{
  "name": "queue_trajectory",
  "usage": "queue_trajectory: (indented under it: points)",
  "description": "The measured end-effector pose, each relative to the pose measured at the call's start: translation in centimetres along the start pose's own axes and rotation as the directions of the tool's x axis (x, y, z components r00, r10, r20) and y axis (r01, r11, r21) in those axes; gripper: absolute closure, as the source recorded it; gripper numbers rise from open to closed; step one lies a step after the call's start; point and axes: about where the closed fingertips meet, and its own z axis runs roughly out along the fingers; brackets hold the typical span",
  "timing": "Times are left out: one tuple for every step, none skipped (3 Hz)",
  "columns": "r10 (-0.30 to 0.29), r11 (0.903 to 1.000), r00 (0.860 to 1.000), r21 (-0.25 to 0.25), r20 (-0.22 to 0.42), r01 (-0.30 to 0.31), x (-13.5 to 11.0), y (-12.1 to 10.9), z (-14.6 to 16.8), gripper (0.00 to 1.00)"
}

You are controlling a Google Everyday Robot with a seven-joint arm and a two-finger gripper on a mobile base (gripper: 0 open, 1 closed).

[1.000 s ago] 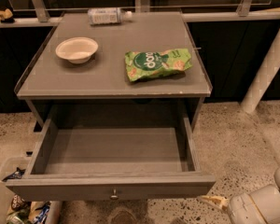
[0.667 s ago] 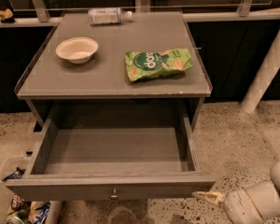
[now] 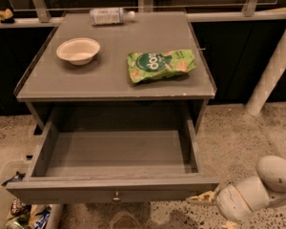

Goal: Close top drawer

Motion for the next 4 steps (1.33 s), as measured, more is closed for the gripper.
queue_trajectory:
  points:
    - [-0.007,1.0000,1.000,-0.003,0.001,0.007,0.0,-0.3,0.2,0.00]
    - [-0.106,0.9935,0.994,0.041,-0.017,0.106,-1.9,-4.2,0.0,0.00]
    - [-0.168,0.9805,0.985,0.096,-0.042,0.172,-3.5,-7.0,-0.6,0.00]
    - [-0.220,0.9573,0.973,0.175,-0.075,0.230,-6.1,-12.2,-2.4,0.00]
